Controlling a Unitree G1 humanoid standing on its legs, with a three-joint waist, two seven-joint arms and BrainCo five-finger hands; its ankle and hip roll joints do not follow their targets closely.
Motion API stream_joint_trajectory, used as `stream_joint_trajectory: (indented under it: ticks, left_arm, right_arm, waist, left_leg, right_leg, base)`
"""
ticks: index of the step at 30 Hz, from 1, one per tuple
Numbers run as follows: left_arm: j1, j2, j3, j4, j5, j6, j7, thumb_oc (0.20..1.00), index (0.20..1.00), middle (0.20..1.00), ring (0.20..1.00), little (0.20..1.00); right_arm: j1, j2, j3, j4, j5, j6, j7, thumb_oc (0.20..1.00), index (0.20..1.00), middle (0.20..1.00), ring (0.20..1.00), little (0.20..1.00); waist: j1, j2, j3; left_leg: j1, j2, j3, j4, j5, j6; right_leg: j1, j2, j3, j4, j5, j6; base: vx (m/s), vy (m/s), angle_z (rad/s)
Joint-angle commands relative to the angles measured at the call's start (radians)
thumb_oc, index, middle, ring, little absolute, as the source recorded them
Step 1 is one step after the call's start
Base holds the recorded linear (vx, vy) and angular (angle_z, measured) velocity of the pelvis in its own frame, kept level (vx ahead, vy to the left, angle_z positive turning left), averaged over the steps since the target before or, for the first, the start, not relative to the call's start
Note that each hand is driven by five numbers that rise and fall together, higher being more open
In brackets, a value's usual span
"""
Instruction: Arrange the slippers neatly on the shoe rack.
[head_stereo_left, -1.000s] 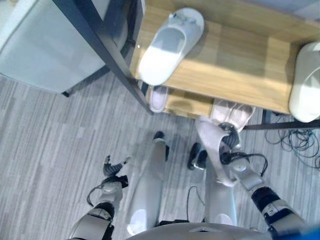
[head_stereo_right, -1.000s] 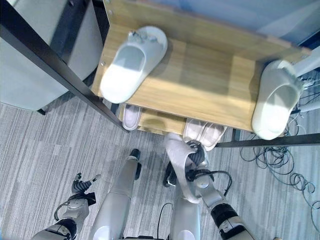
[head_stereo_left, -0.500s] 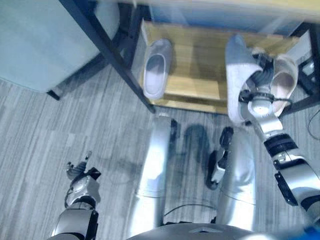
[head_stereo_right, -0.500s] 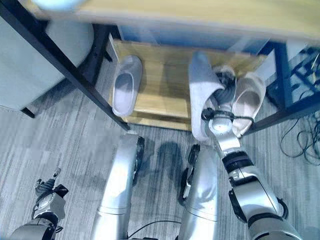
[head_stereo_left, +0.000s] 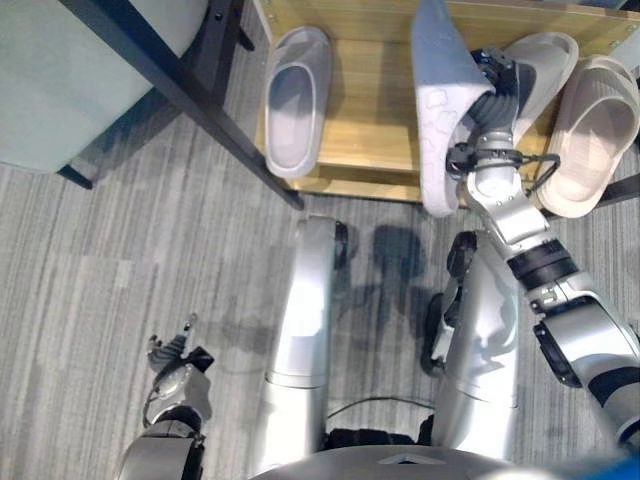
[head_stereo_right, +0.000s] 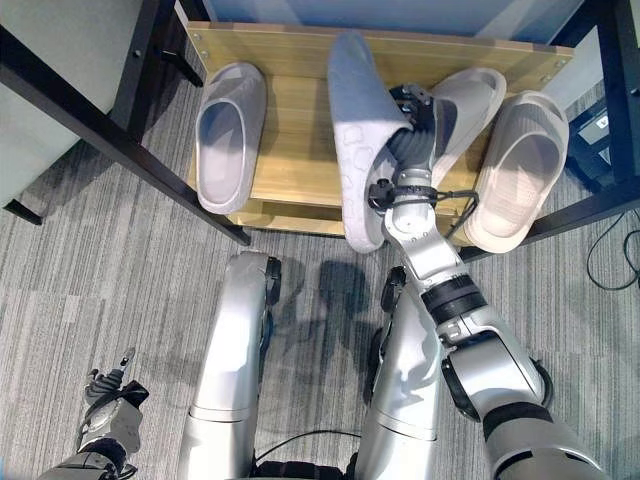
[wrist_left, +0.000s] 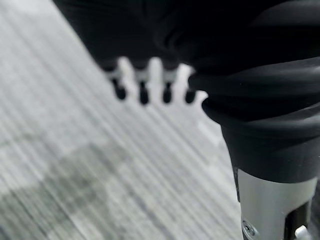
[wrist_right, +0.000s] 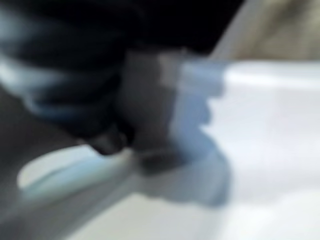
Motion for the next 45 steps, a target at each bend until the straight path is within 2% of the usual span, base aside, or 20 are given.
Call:
stream_joint_trajectory:
  ticks: [1, 4, 7, 10, 19, 24, 31, 36, 41, 42, 45]
  left_arm:
    - [0.058, -0.002, -0.021, 0.019, 0.007, 0.002, -0.009, 1.0, 1.0, 1.0, 1.0, 1.0]
    - [0.066, -0.017, -0.023, 0.016, 0.006, 0.013, -0.021, 1.0, 1.0, 1.0, 1.0, 1.0]
    - [0.077, -0.033, -0.027, 0.015, 0.037, 0.028, -0.021, 1.0, 1.0, 1.0, 1.0, 1.0]
    - [0.078, -0.038, -0.04, 0.006, 0.051, 0.027, -0.024, 1.0, 1.0, 1.0, 1.0, 1.0]
    - [0.054, -0.032, -0.092, -0.003, 0.062, 0.019, -0.026, 1.0, 1.0, 1.0, 1.0, 1.0]
    - [0.054, -0.042, -0.082, 0.02, 0.07, 0.037, -0.035, 1.0, 1.0, 1.0, 1.0, 1.0]
    - [0.06, -0.068, -0.047, 0.036, 0.084, 0.053, -0.035, 1.0, 1.0, 1.0, 1.0, 1.0]
    - [0.062, -0.08, -0.059, 0.004, 0.103, 0.05, -0.039, 1.0, 1.0, 1.0, 1.0, 1.0]
    - [0.06, -0.075, -0.07, 0.013, 0.134, 0.05, -0.056, 1.0, 1.0, 1.0, 1.0, 1.0]
    - [0.058, -0.067, -0.072, 0.016, 0.134, 0.047, -0.063, 1.0, 1.0, 1.0, 1.0, 1.0]
    - [0.053, -0.054, -0.07, 0.035, 0.133, 0.052, -0.066, 1.0, 1.0, 1.0, 1.0, 1.0]
  right_arm:
    - [-0.083, -0.02, -0.004, -0.094, -0.117, 0.011, -0.047, 0.2, 0.2, 0.2, 0.2, 0.2]
    - [-0.065, -0.004, -0.026, -0.122, -0.173, 0.053, -0.061, 0.2, 0.2, 0.2, 0.2, 0.2]
    - [0.049, 0.013, -0.066, -0.197, -0.245, 0.09, -0.058, 0.2, 0.2, 0.2, 0.2, 0.2]
    - [0.076, 0.016, -0.072, -0.179, -0.247, 0.087, -0.054, 0.2, 0.2, 0.2, 0.2, 0.2]
    - [-0.034, 0.073, -0.013, 0.005, -0.176, 0.076, -0.043, 0.2, 0.2, 0.2, 0.2, 0.2]
    - [0.025, 0.067, -0.014, -0.009, -0.193, 0.079, -0.025, 0.2, 0.2, 0.2, 0.2, 0.2]
    - [0.163, 0.032, -0.078, -0.137, -0.351, 0.142, -0.037, 0.2, 0.2, 0.2, 0.2, 0.2]
    - [0.217, 0.002, -0.142, -0.185, -0.419, 0.175, -0.058, 0.2, 0.2, 0.2, 0.2, 0.2]
    - [0.204, -0.007, -0.147, -0.193, -0.398, 0.116, -0.053, 0.2, 0.2, 0.2, 0.2, 0.2]
    - [0.184, 0.0, -0.136, -0.195, -0.341, 0.078, -0.033, 0.2, 0.2, 0.2, 0.2, 0.2]
    - [0.135, 0.022, -0.105, -0.202, -0.265, 0.042, -0.002, 0.2, 0.2, 0.2, 0.2, 0.2]
  waist:
    - [0.05, 0.006, 0.002]
    - [0.047, 0.0, 0.002]
    - [0.034, -0.008, 0.002]
    - [0.036, -0.005, 0.002]
    - [0.052, 0.005, 0.002]
    - [0.042, 0.001, 0.002]
    - [0.013, -0.007, 0.002]
    - [0.0, -0.006, 0.002]
    - [0.001, -0.001, 0.002]
    - [0.005, 0.003, 0.002]
    - [0.012, 0.008, 0.002]
  left_leg:
    - [0.02, -0.013, 0.007, -0.05, 0.002, 0.099]
    - [0.02, -0.011, 0.007, -0.047, 0.003, 0.096]
    - [0.02, -0.009, 0.011, -0.031, -0.004, 0.094]
    - [0.02, -0.011, 0.013, -0.021, -0.006, 0.095]
    - [0.02, -0.011, 0.019, -0.004, -0.01, 0.091]
    - [0.02, -0.009, 0.022, 0.011, -0.013, 0.089]
    - [0.02, -0.006, 0.027, 0.039, -0.015, 0.092]
    - [0.021, -0.008, 0.029, 0.046, -0.012, 0.088]
    - [0.021, -0.015, 0.031, 0.047, -0.004, 0.084]
    - [0.021, -0.017, 0.029, 0.048, -0.002, 0.081]
    - [0.021, -0.021, 0.028, 0.046, 0.003, 0.077]
  right_leg:
    - [0.128, -0.006, 0.067, -0.004, 0.135, -0.046]
    - [0.134, -0.007, 0.065, -0.006, 0.142, -0.046]
    - [0.138, -0.005, 0.065, 0.002, 0.14, -0.048]
    - [0.14, -0.007, 0.064, 0.008, 0.136, -0.049]
    - [0.14, -0.003, 0.073, 0.023, 0.146, -0.053]
    - [0.145, 0.003, 0.077, 0.028, 0.149, -0.053]
    - [0.151, 0.01, 0.083, 0.049, 0.146, -0.051]
    - [0.15, 0.014, 0.085, 0.06, 0.147, -0.052]
    - [0.152, 0.013, 0.083, 0.067, 0.146, -0.051]
    - [0.152, 0.012, 0.084, 0.069, 0.146, -0.05]
    - [0.155, 0.008, 0.084, 0.071, 0.146, -0.049]
  base:
    - [0.0, 0.0, 0.0]
    - [0.01, 0.018, 0.02]
    - [0.0, 0.0, 0.0]
    - [0.0, 0.0, 0.0]
    - [0.0, 0.006, -0.01]
    - [0.0, 0.0, 0.0]
    - [0.0, -0.002, -0.01]
    - [-0.01, -0.009, -0.01]
    - [0.0, 0.0, 0.0]
    - [0.0, 0.0, 0.0]
    - [0.0, 0.0, 0.0]
